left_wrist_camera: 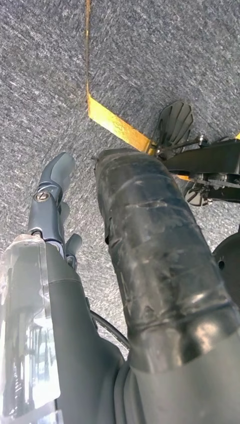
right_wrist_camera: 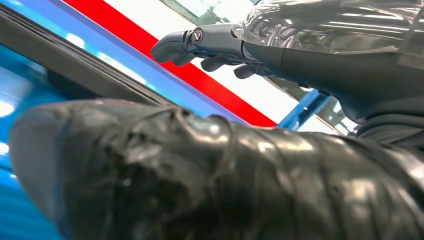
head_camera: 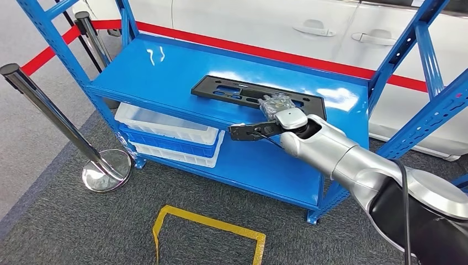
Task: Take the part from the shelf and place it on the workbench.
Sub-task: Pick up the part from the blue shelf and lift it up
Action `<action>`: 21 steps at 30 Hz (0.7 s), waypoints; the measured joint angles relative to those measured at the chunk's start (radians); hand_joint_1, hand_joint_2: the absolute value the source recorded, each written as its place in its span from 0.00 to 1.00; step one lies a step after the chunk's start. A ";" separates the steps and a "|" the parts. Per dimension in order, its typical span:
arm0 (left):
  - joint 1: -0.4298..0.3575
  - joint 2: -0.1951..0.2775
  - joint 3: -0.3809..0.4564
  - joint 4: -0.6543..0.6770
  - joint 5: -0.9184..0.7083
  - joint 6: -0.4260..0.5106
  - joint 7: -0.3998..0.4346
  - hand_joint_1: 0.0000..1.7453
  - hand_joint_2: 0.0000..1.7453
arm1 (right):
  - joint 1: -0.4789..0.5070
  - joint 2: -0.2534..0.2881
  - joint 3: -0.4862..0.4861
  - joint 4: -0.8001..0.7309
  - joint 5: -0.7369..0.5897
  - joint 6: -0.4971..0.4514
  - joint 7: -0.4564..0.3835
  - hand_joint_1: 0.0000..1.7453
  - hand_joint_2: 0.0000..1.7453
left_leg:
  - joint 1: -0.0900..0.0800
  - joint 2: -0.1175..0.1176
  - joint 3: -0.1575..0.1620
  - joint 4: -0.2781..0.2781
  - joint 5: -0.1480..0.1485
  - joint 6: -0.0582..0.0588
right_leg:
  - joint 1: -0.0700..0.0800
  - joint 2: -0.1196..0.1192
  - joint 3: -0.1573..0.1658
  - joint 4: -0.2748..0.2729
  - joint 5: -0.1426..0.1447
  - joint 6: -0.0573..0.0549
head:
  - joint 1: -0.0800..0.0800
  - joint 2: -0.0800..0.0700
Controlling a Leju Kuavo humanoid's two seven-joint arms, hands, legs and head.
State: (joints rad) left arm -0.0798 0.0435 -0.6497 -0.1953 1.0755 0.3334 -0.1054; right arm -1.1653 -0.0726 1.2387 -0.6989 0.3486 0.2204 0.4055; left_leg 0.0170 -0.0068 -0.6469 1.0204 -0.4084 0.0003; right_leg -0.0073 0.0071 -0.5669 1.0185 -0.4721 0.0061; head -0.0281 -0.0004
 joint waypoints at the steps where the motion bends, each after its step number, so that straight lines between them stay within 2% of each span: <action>1: 0.000 0.000 0.000 0.000 0.000 0.000 0.001 0.00 0.00 | 0.000 -0.002 0.000 0.000 0.000 0.000 0.000 0.00 0.00 | 0.000 0.000 0.000 0.000 0.000 0.000 | 0.000 0.000 0.000 0.000 0.000 0.000 | 0.000 0.000; 15: 0.000 0.000 -0.001 0.000 0.000 -0.006 0.005 0.00 0.00 | 0.001 -0.005 0.000 -0.003 0.009 0.003 0.002 0.00 0.00 | 0.000 0.000 0.000 0.000 0.000 0.000 | 0.000 0.000 0.000 0.000 0.000 0.000 | 0.000 0.000; 21: 0.000 -0.002 -0.004 0.000 -0.006 -0.012 0.009 0.00 0.00 | 0.001 0.004 0.000 -0.027 0.026 0.012 -0.034 0.00 0.00 | 0.000 0.000 0.000 0.000 0.000 0.000 | 0.001 0.000 0.000 0.000 0.000 0.000 | 0.000 0.000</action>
State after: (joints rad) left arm -0.0799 0.0420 -0.6540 -0.1953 1.0690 0.3218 -0.0961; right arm -1.1647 -0.0686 1.2388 -0.7263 0.3748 0.2320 0.3712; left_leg 0.0170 -0.0067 -0.6468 1.0200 -0.4084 0.0003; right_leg -0.0067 0.0072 -0.5665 1.0189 -0.4721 0.0060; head -0.0281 -0.0004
